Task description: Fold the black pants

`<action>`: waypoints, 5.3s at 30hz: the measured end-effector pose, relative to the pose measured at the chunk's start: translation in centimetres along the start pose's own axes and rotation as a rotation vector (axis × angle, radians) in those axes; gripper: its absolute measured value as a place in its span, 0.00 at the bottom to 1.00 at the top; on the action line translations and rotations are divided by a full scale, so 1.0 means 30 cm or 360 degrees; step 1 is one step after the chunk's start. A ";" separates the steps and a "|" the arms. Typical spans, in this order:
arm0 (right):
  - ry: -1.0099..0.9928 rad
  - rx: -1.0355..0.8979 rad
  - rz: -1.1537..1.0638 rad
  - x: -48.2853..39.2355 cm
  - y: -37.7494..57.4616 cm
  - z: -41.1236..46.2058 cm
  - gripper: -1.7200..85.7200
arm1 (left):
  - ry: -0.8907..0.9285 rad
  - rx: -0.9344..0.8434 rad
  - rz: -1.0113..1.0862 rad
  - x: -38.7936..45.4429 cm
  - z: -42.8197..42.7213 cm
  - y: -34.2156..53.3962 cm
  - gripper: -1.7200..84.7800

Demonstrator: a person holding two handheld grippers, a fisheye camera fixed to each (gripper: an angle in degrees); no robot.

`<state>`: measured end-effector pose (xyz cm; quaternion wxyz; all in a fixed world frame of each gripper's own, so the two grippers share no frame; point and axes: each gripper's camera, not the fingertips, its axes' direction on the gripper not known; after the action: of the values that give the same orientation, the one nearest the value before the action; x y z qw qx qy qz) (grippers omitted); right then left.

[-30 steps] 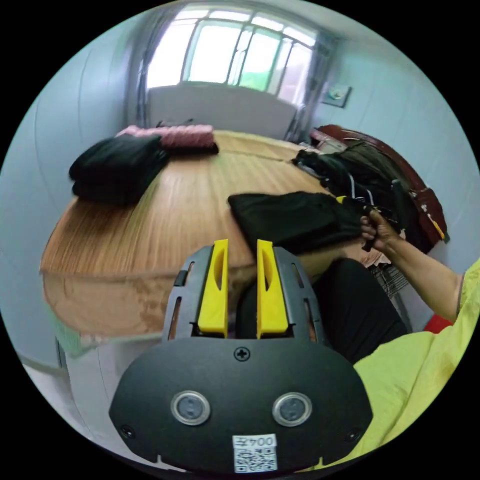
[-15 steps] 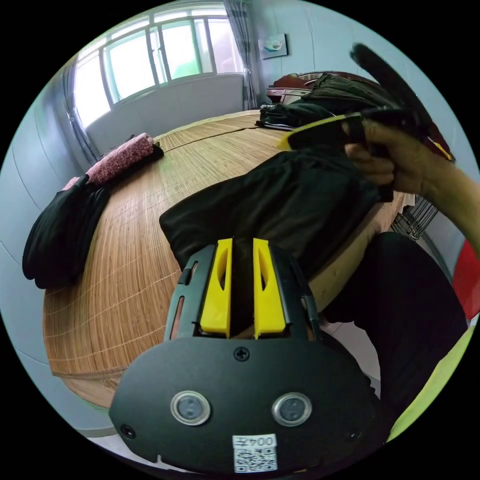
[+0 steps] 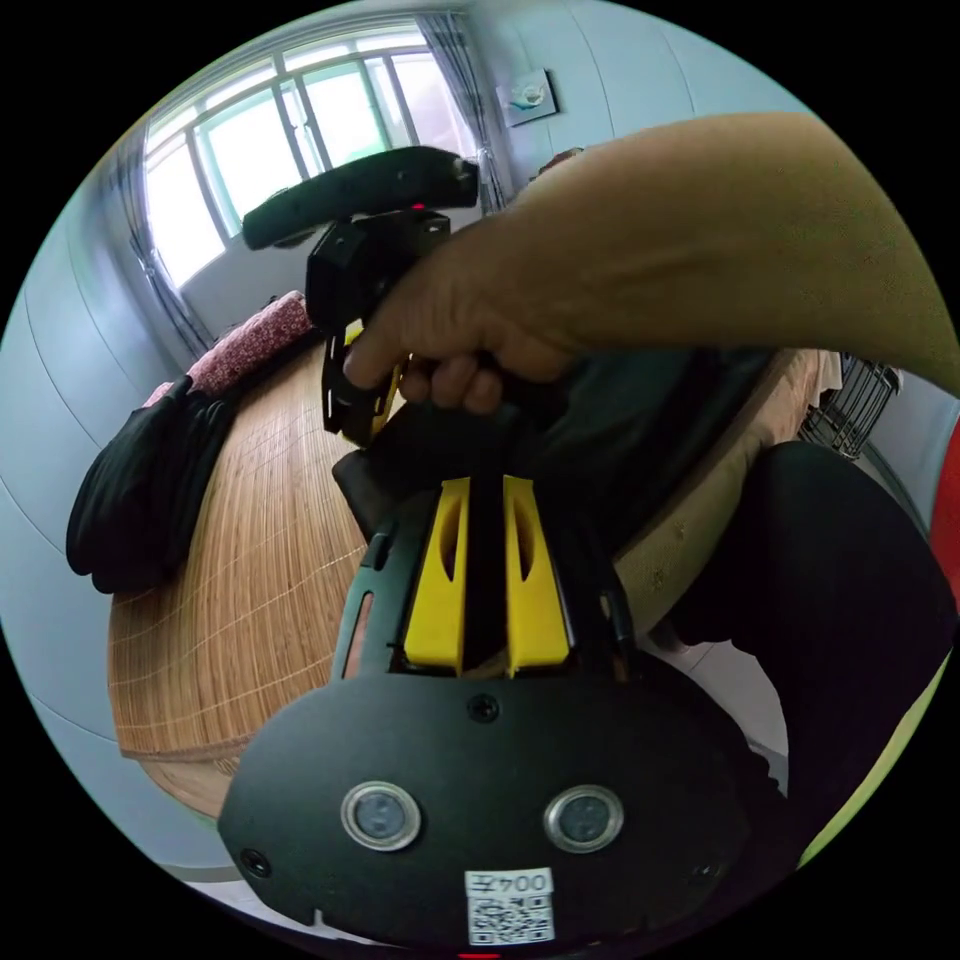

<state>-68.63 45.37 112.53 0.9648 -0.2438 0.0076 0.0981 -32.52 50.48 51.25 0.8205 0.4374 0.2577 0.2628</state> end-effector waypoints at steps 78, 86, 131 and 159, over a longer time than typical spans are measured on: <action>-0.0774 0.1169 0.1682 0.902 1.916 -0.044 0.10 | 0.0364 -0.0279 -0.0019 0.050 0.165 -0.405 0.02; -0.0833 0.1261 0.1903 1.262 2.097 -0.021 0.17 | 0.0694 -0.0115 -0.0495 -0.068 -0.061 -0.220 0.02; 0.0213 0.0963 0.0826 0.303 0.975 -0.547 0.07 | 0.0618 -0.0044 -0.1097 -0.228 0.105 0.174 0.02; 0.0112 0.0629 0.0137 -0.360 0.744 -0.190 0.11 | 0.0495 0.0083 -0.1280 -0.514 0.156 0.614 0.07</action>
<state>-83.34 59.91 97.72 0.9879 -0.0525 0.0708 0.1273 -44.52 46.46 72.21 0.7975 0.2779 0.5350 -0.0218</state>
